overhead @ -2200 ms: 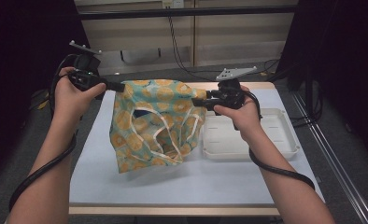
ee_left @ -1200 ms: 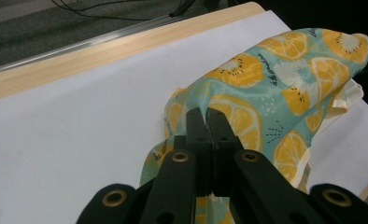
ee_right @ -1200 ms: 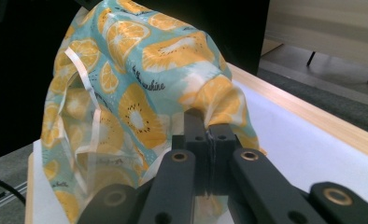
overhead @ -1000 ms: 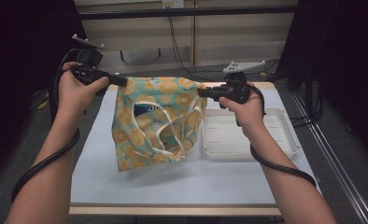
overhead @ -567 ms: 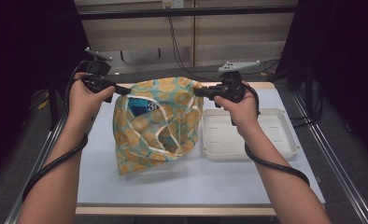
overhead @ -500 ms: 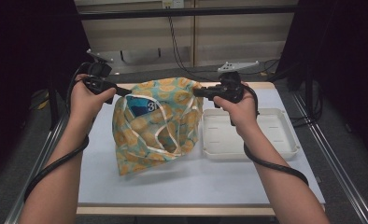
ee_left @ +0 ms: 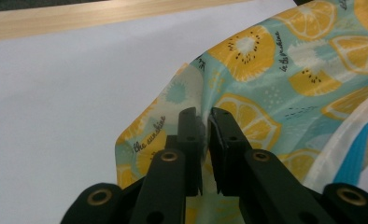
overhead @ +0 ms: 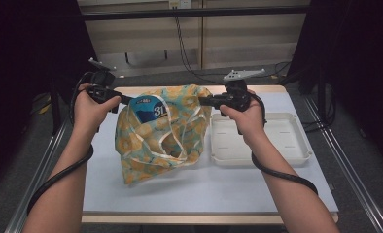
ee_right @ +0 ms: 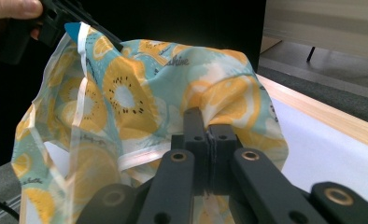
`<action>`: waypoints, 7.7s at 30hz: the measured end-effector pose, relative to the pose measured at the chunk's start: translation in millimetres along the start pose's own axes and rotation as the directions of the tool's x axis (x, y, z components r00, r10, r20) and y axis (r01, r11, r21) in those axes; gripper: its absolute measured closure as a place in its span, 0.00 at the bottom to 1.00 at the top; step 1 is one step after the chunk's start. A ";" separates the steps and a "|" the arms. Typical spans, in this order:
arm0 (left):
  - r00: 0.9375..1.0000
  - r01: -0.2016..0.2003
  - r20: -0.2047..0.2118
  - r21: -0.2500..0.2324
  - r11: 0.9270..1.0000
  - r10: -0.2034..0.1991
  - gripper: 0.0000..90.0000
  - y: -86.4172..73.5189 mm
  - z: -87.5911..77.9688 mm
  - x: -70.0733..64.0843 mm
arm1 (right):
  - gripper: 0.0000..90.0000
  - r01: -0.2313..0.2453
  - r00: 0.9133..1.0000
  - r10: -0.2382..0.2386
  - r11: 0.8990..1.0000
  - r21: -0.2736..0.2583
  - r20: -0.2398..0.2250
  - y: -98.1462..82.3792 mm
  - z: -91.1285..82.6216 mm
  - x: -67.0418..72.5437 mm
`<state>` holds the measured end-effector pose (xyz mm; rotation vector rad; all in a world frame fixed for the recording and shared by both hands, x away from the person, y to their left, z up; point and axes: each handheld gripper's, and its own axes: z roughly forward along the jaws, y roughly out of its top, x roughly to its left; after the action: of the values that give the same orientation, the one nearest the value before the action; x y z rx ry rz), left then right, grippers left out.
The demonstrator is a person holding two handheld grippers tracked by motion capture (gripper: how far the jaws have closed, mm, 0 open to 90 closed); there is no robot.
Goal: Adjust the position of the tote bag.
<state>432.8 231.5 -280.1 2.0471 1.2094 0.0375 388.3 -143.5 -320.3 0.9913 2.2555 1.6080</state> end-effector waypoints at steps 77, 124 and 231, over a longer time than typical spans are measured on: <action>0.952 -0.269 0.146 -0.018 0.963 0.269 0.56 -20.2 24.5 -92.6 | 0.99 0.014 1.000 -0.014 1.000 0.019 -0.012 -1.9 4.7 12.1; 0.955 -0.265 0.129 -0.032 0.964 0.267 1.00 26.1 -15.3 -110.3 | 0.99 0.006 1.000 -0.006 1.000 -0.024 -0.006 7.5 -15.4 7.6; 0.938 -0.319 0.137 -0.010 0.948 0.317 0.47 -12.5 -3.4 -88.5 | 1.00 0.008 1.000 -0.008 0.999 0.054 0.010 -13.9 11.8 6.2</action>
<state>373.1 169.2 -256.2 2.1987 0.7874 0.0431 384.1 -133.3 -336.0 1.0001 2.3044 1.5428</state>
